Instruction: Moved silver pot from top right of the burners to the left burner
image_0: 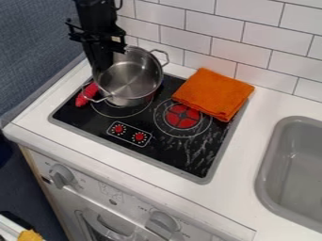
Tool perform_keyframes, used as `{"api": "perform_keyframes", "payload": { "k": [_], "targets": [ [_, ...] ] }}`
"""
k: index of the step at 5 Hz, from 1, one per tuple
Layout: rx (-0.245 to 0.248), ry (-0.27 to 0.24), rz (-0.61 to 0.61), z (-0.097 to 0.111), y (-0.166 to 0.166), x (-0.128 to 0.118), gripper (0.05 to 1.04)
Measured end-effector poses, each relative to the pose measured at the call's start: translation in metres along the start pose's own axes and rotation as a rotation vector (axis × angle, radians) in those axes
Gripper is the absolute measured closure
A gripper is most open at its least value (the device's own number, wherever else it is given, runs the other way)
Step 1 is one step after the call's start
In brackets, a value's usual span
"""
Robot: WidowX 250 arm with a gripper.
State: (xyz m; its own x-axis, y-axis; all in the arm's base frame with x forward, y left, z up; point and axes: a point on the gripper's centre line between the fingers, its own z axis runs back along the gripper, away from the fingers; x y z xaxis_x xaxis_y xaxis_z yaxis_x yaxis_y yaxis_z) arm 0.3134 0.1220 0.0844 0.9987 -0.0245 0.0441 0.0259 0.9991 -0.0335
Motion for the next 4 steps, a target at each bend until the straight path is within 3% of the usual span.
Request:
{"api": "perform_keyframes", "payload": {
  "k": [1,2,4],
  "targets": [
    [0.011,0.082,0.018,-0.023,0.006,-0.006,1.014],
    [0.057,0.161,0.016,-0.039,0.009,-0.011,1.014],
    [0.095,0.185,0.059,-0.051,0.013,-0.007,0.988]
  ]
}}
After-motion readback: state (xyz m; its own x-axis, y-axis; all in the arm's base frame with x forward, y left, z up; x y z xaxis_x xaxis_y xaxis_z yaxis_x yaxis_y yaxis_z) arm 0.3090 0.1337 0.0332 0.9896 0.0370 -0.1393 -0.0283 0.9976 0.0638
